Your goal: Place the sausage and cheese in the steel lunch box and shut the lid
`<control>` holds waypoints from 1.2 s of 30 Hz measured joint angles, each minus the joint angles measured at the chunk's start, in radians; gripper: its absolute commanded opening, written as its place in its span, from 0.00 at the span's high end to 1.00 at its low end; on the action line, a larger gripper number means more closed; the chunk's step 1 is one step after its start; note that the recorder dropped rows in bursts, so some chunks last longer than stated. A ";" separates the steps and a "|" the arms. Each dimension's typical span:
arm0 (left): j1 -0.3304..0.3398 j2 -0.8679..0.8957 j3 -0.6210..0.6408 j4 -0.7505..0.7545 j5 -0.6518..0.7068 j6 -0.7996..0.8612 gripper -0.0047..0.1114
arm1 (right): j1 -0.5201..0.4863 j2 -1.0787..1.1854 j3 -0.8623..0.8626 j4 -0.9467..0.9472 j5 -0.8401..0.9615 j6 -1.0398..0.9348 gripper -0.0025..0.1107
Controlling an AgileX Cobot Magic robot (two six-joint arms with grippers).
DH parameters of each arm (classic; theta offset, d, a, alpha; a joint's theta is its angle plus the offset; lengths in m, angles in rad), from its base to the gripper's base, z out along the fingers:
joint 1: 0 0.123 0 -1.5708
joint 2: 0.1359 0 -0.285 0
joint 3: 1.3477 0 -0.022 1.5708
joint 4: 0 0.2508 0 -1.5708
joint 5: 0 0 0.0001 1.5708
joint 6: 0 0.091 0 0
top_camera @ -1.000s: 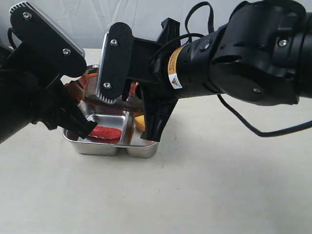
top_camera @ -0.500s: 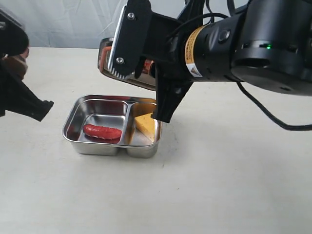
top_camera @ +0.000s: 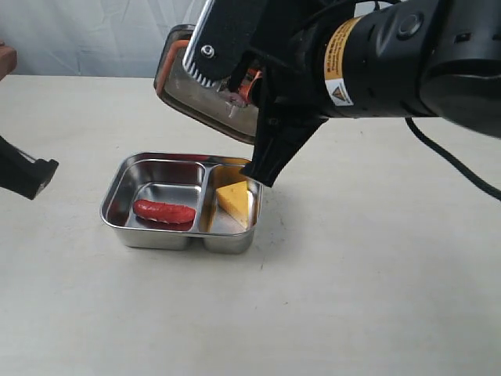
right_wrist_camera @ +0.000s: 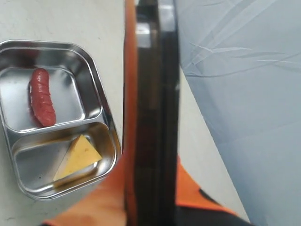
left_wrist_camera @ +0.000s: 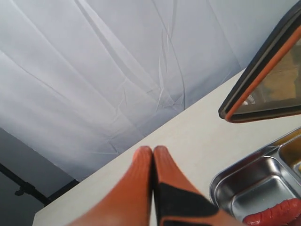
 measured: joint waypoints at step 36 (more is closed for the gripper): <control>0.967 -0.074 0.000 -0.011 0.325 0.000 0.96 | 0.000 -0.081 0.000 0.191 -0.016 0.039 0.99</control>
